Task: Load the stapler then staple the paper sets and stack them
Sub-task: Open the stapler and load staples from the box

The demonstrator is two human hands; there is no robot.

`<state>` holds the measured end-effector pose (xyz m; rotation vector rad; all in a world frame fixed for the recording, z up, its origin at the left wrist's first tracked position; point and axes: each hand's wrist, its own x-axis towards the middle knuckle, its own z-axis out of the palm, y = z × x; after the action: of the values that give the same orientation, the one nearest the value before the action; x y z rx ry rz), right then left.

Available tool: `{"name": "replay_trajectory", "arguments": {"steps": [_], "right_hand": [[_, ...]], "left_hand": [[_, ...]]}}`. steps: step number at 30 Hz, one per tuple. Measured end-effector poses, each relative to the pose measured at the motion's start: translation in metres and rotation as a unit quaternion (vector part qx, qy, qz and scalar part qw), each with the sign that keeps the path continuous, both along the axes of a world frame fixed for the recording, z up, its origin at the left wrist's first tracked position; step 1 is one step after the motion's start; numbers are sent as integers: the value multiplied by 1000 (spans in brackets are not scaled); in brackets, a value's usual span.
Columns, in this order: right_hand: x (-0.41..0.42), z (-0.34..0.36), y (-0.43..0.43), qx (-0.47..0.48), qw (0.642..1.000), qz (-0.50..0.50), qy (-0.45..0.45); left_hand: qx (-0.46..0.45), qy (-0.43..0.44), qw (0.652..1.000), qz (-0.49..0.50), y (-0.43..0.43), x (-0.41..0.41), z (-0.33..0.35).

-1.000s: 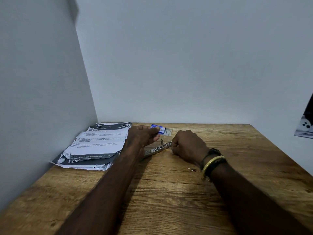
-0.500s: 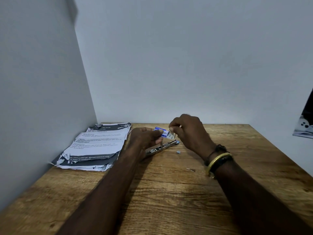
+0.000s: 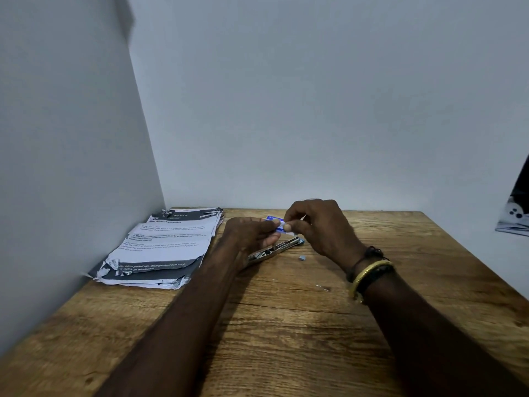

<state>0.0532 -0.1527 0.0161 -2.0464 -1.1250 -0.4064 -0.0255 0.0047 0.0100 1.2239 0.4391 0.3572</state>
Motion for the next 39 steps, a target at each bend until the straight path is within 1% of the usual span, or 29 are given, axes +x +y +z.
{"name": "replay_trajectory", "arguments": {"steps": [11,16,19,25,33,39], "right_hand": [[2,-4,2,45,998,8,47],[-1,-1,-2,4,999,15,41],[-1,-2,-4,5,999,10,42],[-1,-2,-3,15,1000,-14,14],[4,-4,-4,45,995,15,88],[9,-5,-6,34,995,27,89]], "left_hand": [[-21,12,1000,5,3,1,1],[-37,10,999,10,3,1,2],[-34,10,999,12,3,0,3],[-30,5,999,16,3,-1,4],[-24,4,1000,8,6,0,3],[-10,-13,1000,2,7,0,-2]]}}
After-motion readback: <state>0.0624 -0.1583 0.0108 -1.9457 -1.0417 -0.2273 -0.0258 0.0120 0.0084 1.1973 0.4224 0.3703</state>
